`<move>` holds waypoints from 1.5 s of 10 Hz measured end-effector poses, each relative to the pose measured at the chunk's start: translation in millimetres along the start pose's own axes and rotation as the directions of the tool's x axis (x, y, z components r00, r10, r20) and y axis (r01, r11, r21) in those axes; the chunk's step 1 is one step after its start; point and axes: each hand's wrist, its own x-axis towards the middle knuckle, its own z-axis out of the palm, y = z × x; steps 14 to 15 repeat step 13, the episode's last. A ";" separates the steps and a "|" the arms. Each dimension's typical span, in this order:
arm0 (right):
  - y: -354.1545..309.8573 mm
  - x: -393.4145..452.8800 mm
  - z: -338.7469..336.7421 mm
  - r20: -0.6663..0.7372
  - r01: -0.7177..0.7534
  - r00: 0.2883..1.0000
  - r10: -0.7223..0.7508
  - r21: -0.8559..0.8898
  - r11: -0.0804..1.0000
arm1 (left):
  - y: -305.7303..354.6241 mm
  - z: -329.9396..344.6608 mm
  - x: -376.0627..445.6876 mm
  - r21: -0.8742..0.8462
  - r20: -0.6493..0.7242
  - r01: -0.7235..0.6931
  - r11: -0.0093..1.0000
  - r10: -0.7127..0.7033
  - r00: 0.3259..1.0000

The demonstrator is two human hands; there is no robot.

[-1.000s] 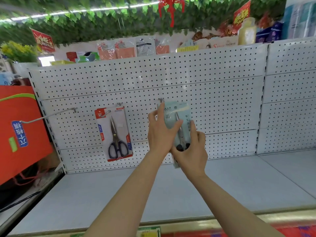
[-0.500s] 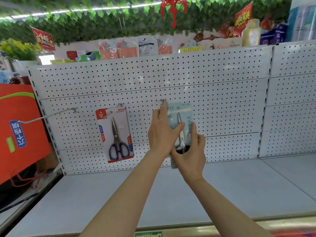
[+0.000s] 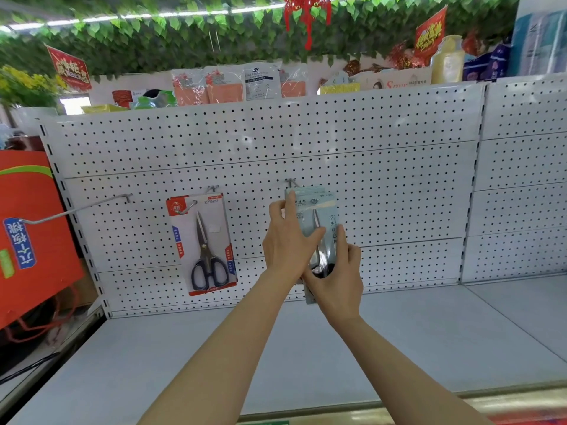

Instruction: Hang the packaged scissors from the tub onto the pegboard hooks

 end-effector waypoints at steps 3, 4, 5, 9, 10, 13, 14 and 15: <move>5.4 19.1 27.0 -0.025 0.004 1.000 -0.006 -0.088 0.996 | -12.1 13.1 18.9 0.030 0.016 0.001 1.000 -0.001 1.000; 5.2 26.8 34.1 -0.025 -0.014 1.000 0.011 -0.125 0.992 | -16.6 14.4 25.5 0.013 0.013 -0.016 1.000 0.015 1.000; 5.8 32.6 39.2 -0.031 -0.017 0.999 0.013 -0.126 0.992 | -20.3 15.7 28.8 0.001 0.019 -0.048 0.999 0.048 0.999; -2.4 28.9 38.6 -0.062 -0.032 0.998 0.023 -0.149 0.988 | -46.5 -2.8 40.0 0.070 0.131 -0.157 0.985 0.147 0.980; -3.2 26.8 36.7 -0.082 -0.022 0.997 0.007 -0.180 0.984 | -59.0 -14.5 40.6 0.114 0.130 -0.190 0.975 0.175 0.976; -16.0 11.8 26.0 -0.080 -0.048 0.996 0.031 -0.219 0.974 | -113.2 -75.5 16.8 0.339 0.170 -0.146 0.929 0.092 0.981; -16.0 11.8 26.0 -0.080 -0.048 0.996 0.031 -0.219 0.974 | -113.2 -75.5 16.8 0.339 0.170 -0.146 0.929 0.092 0.981; -16.0 11.8 26.0 -0.080 -0.048 0.996 0.031 -0.219 0.974 | -113.2 -75.5 16.8 0.339 0.170 -0.146 0.929 0.092 0.981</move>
